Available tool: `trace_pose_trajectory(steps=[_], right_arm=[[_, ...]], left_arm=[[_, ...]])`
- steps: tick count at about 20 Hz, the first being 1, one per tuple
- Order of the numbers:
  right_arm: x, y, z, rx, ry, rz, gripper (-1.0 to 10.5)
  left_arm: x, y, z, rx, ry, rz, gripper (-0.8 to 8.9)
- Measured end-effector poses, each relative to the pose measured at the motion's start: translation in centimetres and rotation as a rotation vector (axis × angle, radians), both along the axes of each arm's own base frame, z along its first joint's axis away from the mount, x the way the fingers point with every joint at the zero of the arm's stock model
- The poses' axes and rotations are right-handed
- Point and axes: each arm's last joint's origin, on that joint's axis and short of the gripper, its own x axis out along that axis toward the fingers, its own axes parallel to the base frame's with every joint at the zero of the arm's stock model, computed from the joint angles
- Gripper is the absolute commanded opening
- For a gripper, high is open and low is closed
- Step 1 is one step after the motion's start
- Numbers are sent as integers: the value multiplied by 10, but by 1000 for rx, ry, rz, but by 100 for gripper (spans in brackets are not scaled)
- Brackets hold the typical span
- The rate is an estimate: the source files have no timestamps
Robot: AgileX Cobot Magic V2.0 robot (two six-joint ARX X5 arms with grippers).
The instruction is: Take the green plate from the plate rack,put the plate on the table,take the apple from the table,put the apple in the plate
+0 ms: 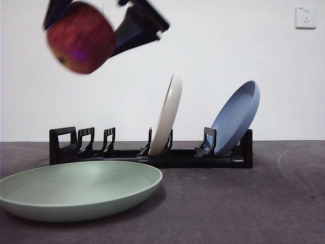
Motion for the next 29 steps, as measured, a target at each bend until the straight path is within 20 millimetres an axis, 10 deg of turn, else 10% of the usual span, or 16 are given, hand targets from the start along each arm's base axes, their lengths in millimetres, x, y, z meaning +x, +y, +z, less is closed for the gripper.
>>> trace_pose_trajectory(steps=[9,18,22,29], right_arm=[[24,31,-85,-205,75,-51,1],[28,34,-115,-331,59,-86,8],[29,34,-116,-335,61,-86,316],[28,35,-116,-335,61,-85,482]], left_arm=[[-8,11,2,-35,-24,-1,286],[-8,11,2,-35,-25,-1,286],[-8,11,2,-36,-25,-1,286],[-8,11,2,-36,-25,0,286]])
